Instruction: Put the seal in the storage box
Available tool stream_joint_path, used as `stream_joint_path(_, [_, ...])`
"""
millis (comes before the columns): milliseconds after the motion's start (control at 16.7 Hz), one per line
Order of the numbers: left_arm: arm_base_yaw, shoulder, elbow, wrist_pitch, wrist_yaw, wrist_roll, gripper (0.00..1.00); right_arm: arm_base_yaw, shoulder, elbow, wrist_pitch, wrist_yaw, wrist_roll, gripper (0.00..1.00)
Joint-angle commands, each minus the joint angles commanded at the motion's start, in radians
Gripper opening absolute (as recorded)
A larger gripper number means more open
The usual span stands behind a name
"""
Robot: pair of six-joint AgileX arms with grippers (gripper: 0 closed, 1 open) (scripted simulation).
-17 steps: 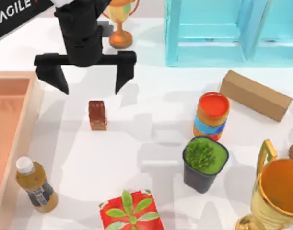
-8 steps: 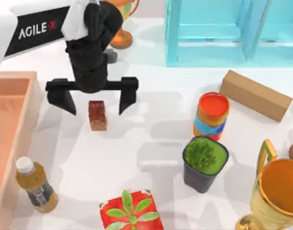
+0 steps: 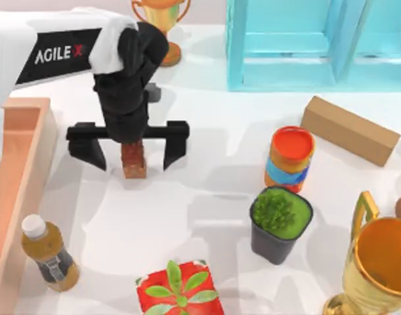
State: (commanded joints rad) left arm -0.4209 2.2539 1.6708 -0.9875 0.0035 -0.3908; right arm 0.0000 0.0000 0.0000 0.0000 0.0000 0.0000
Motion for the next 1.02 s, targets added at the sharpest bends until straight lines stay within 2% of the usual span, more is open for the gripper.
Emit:
stream_joint_path(780, [0.000, 0.000, 0.000, 0.000, 0.000, 0.000, 0.02, 0.000, 0.000, 0.000, 0.000, 0.000, 0.000, 1.00])
stream_joint_path(1020, [0.000, 0.000, 0.000, 0.000, 0.000, 0.000, 0.00, 0.000, 0.000, 0.000, 0.000, 0.000, 0.000, 1.00])
